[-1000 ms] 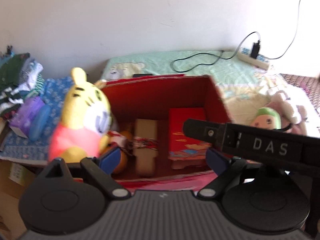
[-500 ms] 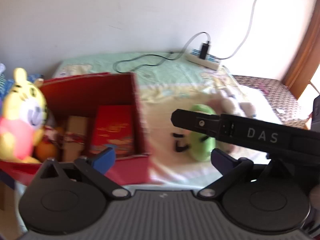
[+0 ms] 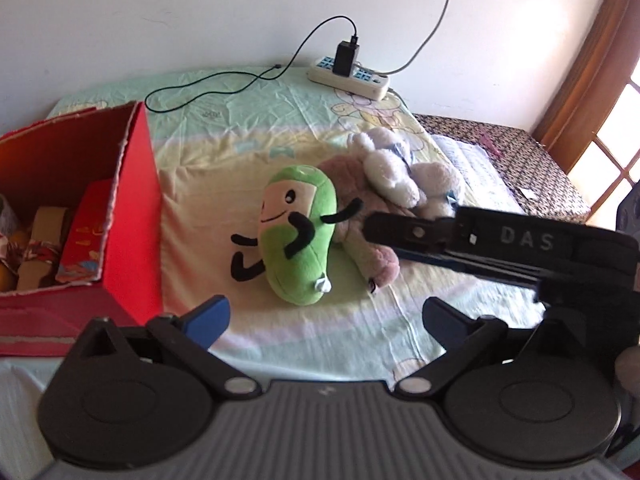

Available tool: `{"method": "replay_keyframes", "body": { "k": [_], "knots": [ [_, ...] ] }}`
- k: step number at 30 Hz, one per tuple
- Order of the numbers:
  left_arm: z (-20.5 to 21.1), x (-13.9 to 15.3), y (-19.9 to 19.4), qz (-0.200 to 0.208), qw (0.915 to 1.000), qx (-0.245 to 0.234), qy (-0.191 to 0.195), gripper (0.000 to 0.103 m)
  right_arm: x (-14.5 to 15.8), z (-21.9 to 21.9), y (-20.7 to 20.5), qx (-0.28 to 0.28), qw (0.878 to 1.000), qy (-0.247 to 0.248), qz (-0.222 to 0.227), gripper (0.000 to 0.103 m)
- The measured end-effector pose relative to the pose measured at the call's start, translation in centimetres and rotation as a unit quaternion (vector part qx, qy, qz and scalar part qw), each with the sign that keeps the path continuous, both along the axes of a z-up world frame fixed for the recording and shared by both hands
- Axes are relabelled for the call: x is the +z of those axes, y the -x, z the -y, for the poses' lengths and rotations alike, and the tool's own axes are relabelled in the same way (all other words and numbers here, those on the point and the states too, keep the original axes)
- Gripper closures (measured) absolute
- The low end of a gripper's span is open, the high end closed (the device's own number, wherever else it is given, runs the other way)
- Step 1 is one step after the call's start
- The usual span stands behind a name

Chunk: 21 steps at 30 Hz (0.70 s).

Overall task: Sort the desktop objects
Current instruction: 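Close the right gripper on the green bean-shaped plush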

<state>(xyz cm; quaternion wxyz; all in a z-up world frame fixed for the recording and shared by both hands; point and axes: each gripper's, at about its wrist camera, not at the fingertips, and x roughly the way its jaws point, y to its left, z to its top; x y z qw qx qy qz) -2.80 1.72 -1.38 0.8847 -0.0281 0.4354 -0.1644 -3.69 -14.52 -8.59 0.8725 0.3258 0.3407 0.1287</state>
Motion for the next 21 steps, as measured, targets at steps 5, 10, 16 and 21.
{"method": "replay_keyframes", "body": {
  "k": [5, 10, 16, 21],
  "knots": [
    [0.9, -1.7, -1.3, 0.001, 0.9996, 0.021, -0.017, 0.001, -1.5, 2.4, 0.1, -0.004, 1.000, -0.018, -0.022, 0.056],
    [2.2, -2.9, -2.9, 0.013, 0.9984, 0.022, -0.051, 0.001, -2.8, 3.6, -0.6, 0.000, 0.999, -0.031, -0.036, 0.053],
    [2.2, -5.0, -5.6, -0.003, 0.9985, 0.015, -0.052, 0.001, -3.1, 3.5, -2.6, 0.011, 0.998, -0.046, -0.036, 0.051],
    [2.4, -6.5, -7.9, -0.002, 0.9986, 0.010, -0.051, 0.001, -3.4, 2.3, -4.7, 0.034, 0.997, -0.050, -0.046, 0.048]
  ]
}}
